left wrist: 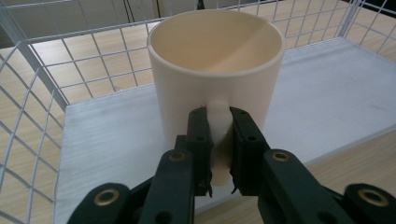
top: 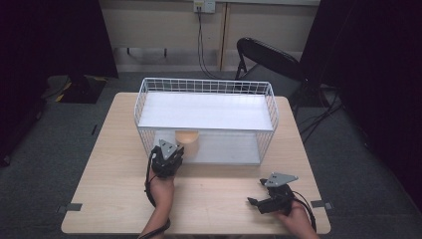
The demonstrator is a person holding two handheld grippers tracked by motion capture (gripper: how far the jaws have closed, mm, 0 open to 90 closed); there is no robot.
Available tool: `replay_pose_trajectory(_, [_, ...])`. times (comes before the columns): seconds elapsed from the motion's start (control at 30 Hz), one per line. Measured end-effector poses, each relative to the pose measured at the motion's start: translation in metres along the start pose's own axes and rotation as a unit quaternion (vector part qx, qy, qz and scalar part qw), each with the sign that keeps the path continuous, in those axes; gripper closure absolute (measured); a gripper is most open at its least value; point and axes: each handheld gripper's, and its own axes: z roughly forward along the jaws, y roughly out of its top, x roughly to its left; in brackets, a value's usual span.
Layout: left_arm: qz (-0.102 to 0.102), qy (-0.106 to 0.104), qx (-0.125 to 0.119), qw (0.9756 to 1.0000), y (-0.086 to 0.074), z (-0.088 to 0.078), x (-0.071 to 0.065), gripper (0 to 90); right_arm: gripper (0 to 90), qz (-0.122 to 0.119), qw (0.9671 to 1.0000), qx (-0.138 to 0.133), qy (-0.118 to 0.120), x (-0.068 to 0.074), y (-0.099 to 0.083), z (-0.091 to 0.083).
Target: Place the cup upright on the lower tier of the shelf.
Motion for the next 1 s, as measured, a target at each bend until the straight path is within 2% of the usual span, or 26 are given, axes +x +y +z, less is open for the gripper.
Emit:
replay_pose_trajectory(0.03, [-0.006, -0.001, 0.0, 1.0, 0.0, 0.0, 0.001, 79.7, 14.2, 0.0, 1.0, 0.0, 0.0, 0.0, 0.0, 0.0])
replay_pose_trajectory(0.27, [-0.011, -0.001, 0.001, 0.9999, 0.0, 0.0, 0.0, 78.0, 14.2, 0.0, 1.0, 0.0, 0.0, 0.0, 0.0, 0.0])
replay_pose_trajectory(0.37, [-0.015, -0.003, 0.01, 0.9998, -0.001, 0.001, 0.0, 71.3, 14.3, 0.0, 1.0, 0.0, 0.0, 0.0, 0.0, 0.0])
replay_pose_trajectory(0.47, [-0.02, -0.004, 0.007, 0.9998, -0.003, -0.001, 0.002, 65.1, 14.3, 0.0, 1.0, 0.0, 0.0, 0.0, 0.0, 0.0])
replay_pose_trajectory(0.53, [-0.029, -0.009, 0.005, 0.9995, -0.004, -0.004, 0.003, 64.5, 14.2, 0.0, 1.0, 0.0, 0.0, 0.0, 0.0, 0.0])
replay_pose_trajectory(0.6, [-0.026, -0.018, 0.008, 0.9995, -0.005, -0.009, 0.005, 61.6, 14.2, 0.0, 1.0, 0.0, 0.0, 0.0, 0.0, 0.0])
replay_pose_trajectory(0.73, [-0.022, -0.024, 0.008, 0.9994, -0.005, -0.017, 0.007, 59.6, 14.3, 0.0, 1.0, 0.0, 0.0, 0.0, 0.0, 0.0])
replay_pose_trajectory(0.87, [-0.02, -0.032, 0.009, 0.9993, -0.006, -0.029, 0.01, 61.4, 14.2, 0.0, 1.0, 0.0, 0.0, 0.0, 0.0, 0.0])
replay_pose_trajectory(0.9, [-0.018, -0.036, 0.009, 0.9991, -0.006, -0.031, 0.012, 64.2, 14.3, 0.0, 1.0, 0.0, 0.0, 0.0, 0.0, 0.0])
replay_pose_trajectory(0.97, [-0.025, -0.038, 0.008, 0.9989, -0.008, -0.034, 0.015, 68.0, 14.3, 0.0, 1.0, 0.0, 0.0, 0.0, 0.0, 0.0])
replay_pose_trajectory(1.0, [-0.025, -0.043, 0.009, 0.9987, -0.008, -0.035, 0.016, 73.4, 14.2, 0.0, 1.0, 0.0, 0.0, 0.0, 0.0, 0.0])
